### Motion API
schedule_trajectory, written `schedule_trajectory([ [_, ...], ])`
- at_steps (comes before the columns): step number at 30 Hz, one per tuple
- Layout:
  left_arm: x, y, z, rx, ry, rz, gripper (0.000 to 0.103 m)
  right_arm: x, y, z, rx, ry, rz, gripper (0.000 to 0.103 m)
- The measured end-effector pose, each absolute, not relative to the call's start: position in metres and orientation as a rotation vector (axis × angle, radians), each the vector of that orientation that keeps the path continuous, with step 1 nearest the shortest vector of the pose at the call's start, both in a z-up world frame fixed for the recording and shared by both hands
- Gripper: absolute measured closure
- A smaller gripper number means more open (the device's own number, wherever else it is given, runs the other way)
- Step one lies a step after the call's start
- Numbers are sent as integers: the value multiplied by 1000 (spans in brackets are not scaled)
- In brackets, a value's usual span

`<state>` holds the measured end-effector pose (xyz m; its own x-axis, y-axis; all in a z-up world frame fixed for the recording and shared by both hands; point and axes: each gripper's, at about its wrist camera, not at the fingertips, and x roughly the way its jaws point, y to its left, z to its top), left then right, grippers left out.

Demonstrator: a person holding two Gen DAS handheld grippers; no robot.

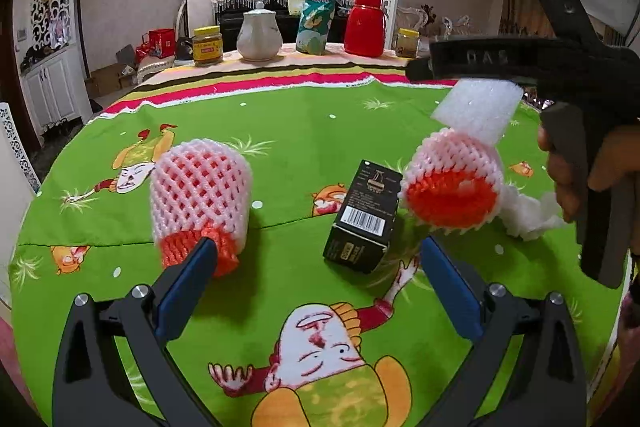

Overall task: Collect trash
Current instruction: 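Grasp the white L-shaped foam with the right tool while the left tool grasps the pink foam net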

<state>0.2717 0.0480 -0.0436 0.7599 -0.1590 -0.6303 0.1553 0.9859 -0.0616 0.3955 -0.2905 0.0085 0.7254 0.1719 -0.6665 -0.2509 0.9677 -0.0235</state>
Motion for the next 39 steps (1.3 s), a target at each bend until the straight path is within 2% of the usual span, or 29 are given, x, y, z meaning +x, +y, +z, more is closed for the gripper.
schedule_trajectory([
  [2, 276, 48, -46, -15, 695, -178, 5, 386, -296, 3, -160, 732, 218, 19],
  [3, 277, 47, -47, -19, 697, -182, 5, 377, -304, 0, -174, 734, 216, 24],
  [8, 281, 38, -49, -18, 699, -205, 5, 319, -367, -8, -54, 728, 227, 27],
  [14, 279, 22, -42, -11, 696, -231, 5, 269, -414, -30, 79, 750, 283, 27],
  [23, 253, -2, -33, -15, 677, -259, 5, 246, -434, -46, 205, 766, 318, 27],
  [39, 204, -17, -36, -36, 678, -273, 5, 186, -453, -62, 185, 796, 334, 26],
])
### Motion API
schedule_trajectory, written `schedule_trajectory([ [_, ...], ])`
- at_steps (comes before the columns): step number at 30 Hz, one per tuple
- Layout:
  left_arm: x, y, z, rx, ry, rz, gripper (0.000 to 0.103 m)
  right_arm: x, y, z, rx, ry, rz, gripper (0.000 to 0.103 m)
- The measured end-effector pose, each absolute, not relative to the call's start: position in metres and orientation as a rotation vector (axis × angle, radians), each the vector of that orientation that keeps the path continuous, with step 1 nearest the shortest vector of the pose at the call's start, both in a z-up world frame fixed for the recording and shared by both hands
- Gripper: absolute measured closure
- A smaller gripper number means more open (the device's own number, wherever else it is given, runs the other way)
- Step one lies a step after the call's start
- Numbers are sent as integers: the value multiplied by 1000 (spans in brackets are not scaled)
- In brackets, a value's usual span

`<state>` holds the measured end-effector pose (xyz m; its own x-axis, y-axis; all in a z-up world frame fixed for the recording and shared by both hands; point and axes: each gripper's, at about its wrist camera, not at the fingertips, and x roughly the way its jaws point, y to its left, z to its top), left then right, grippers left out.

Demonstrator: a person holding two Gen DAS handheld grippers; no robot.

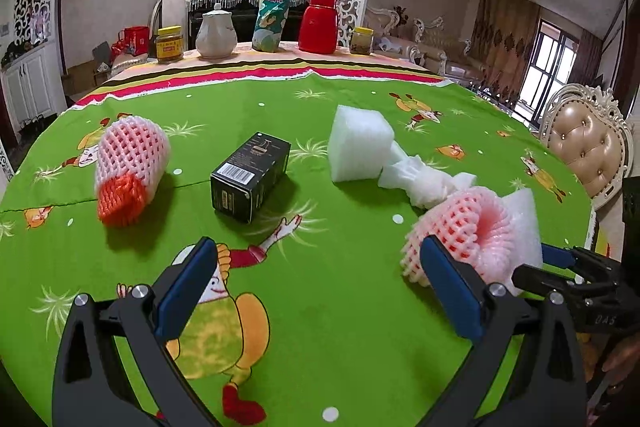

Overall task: Collect trash
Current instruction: 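Grasp the white L-shaped foam with the right tool while the left tool grasps the pink foam net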

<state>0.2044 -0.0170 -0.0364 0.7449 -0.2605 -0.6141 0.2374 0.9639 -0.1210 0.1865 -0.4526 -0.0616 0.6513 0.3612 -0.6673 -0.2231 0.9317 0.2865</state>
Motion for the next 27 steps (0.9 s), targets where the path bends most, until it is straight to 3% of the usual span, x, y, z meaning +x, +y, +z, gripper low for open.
schedule_trajectory([
  [22, 191, -39, -39, -21, 714, -344, 5, 212, -438, -73, 157, 842, 323, 32],
  [23, 191, -40, -38, -20, 714, -341, 5, 213, -438, -72, 149, 838, 318, 33],
  [25, 191, -40, -38, -20, 720, -339, 5, 215, -441, -72, 156, 832, 323, 56],
  [27, 195, -43, -39, -18, 733, -342, 5, 212, -446, -70, 165, 815, 324, 58],
])
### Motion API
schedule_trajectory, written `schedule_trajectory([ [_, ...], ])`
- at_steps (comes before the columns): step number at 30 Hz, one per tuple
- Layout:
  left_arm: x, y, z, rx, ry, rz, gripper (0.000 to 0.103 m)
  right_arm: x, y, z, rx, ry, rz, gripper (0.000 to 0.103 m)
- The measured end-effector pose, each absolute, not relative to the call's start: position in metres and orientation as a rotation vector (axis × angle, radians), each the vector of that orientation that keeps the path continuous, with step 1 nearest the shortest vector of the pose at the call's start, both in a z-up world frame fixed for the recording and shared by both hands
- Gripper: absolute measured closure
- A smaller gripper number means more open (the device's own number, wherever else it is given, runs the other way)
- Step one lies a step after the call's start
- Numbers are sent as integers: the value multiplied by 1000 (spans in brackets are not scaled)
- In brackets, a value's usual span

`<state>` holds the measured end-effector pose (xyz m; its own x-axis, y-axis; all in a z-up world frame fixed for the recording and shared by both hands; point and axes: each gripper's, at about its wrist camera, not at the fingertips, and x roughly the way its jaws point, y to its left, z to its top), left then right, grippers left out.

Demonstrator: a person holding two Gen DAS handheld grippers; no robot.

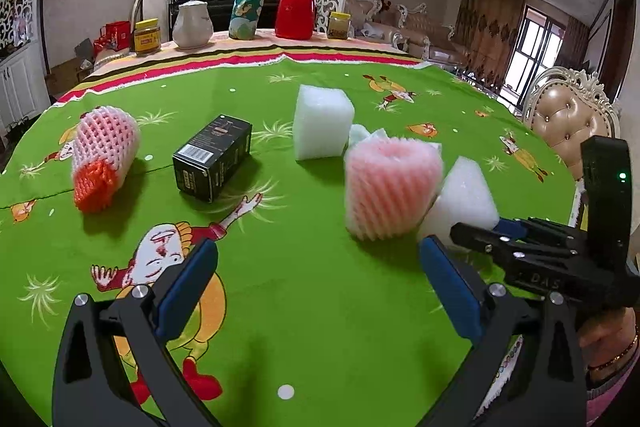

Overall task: Collect trash
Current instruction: 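Grasp the white L-shaped foam with the right tool while the left tool grasps the pink foam net, then carry the L-shaped foam and pink foam net over the pink bin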

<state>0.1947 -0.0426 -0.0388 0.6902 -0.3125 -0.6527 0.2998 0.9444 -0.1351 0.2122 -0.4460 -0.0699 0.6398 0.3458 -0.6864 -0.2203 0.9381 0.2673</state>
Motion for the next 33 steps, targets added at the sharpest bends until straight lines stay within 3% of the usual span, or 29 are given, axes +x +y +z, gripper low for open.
schedule_trajectory([
  [15, 244, -129, -58, 47, 792, -404, 7, 166, -512, -60, 210, 750, 193, 61],
  [17, 248, -134, -63, 53, 813, -411, 40, 163, -515, -60, 214, 750, 190, 61],
  [20, 240, -134, -61, 72, 807, -442, 57, 160, -513, -59, 212, 747, 196, 61],
  [33, 173, -63, -47, 65, 698, -414, 60, 163, -454, -56, 143, 747, 302, 61],
])
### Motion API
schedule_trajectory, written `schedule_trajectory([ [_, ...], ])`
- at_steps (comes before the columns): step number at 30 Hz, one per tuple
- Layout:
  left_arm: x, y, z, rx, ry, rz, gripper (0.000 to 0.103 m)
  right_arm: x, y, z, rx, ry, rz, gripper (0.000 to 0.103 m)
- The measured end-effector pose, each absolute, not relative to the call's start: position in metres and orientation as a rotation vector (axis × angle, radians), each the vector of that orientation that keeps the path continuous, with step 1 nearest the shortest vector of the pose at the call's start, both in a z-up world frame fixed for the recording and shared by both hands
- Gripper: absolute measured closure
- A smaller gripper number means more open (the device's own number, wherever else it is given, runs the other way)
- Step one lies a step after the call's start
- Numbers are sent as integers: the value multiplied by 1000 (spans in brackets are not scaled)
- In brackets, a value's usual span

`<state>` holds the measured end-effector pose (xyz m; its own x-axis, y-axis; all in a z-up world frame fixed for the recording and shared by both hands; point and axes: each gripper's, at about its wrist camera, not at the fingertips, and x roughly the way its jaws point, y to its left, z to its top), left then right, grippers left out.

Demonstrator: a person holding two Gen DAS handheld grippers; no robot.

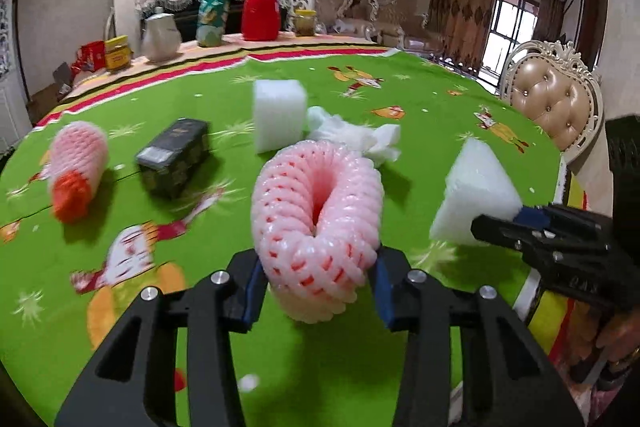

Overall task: Collect trash
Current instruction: 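Carry the L-shaped foam and pink foam net over the pink bin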

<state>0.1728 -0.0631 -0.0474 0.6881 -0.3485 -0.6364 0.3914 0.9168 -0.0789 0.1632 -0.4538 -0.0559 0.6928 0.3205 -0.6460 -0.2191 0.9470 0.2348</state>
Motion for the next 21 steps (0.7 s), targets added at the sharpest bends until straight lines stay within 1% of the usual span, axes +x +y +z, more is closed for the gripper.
schedule_trajectory([
  [14, 129, 49, -48, -4, 654, -273, 60, 173, -349, -53, 51, 761, 488, 61],
  [21, 108, 108, -36, -44, 608, -171, 60, 173, -290, -47, -7, 755, 605, 61],
])
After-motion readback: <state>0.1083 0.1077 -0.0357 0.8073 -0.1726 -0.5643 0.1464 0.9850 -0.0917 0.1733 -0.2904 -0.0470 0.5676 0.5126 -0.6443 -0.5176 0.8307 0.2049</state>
